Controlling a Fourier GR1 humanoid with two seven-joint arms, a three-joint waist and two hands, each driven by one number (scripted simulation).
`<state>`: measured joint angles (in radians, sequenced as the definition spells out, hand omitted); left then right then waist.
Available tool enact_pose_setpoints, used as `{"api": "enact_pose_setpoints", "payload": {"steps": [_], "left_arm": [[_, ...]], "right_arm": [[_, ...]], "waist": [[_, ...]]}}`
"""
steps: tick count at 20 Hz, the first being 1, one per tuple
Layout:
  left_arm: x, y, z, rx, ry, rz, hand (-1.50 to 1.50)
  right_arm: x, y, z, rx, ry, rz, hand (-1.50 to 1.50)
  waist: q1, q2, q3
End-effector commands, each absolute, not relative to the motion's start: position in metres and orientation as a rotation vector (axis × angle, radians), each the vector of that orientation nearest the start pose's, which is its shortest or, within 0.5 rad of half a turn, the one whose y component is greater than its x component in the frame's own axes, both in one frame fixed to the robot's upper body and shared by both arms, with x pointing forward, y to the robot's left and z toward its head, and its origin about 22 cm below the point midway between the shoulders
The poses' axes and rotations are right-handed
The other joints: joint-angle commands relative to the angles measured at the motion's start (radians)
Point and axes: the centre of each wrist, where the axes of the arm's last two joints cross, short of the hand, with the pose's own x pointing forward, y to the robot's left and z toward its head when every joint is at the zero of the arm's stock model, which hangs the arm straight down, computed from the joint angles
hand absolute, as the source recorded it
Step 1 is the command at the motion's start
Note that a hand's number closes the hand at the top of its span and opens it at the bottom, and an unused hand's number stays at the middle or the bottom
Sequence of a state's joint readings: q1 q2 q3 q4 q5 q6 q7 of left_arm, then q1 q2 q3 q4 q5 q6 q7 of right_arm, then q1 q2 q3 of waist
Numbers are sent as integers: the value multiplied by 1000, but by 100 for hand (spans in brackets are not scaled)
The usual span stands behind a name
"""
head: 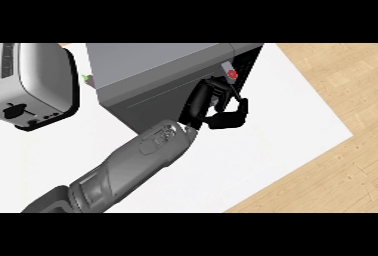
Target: Pick up the milk, place it into the microwave and close the microwave
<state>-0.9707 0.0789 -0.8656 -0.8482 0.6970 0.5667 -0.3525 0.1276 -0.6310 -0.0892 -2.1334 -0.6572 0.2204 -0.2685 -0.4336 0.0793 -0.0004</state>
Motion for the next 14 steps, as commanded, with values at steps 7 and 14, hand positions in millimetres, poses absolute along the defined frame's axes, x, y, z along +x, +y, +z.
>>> {"api": "enact_pose_setpoints", "payload": {"steps": [7, 14], "left_arm": [[349, -22, 84, -267, -1877, -435, 150], [360, -3, 68, -69, -1777, -154, 150]], "right_arm": [[193, -319, 172, 423, -2189, 360, -150], [195, -324, 177, 426, -2194, 335, -150]], "waist": [[-33, 9, 3], [17, 8, 1]]}}
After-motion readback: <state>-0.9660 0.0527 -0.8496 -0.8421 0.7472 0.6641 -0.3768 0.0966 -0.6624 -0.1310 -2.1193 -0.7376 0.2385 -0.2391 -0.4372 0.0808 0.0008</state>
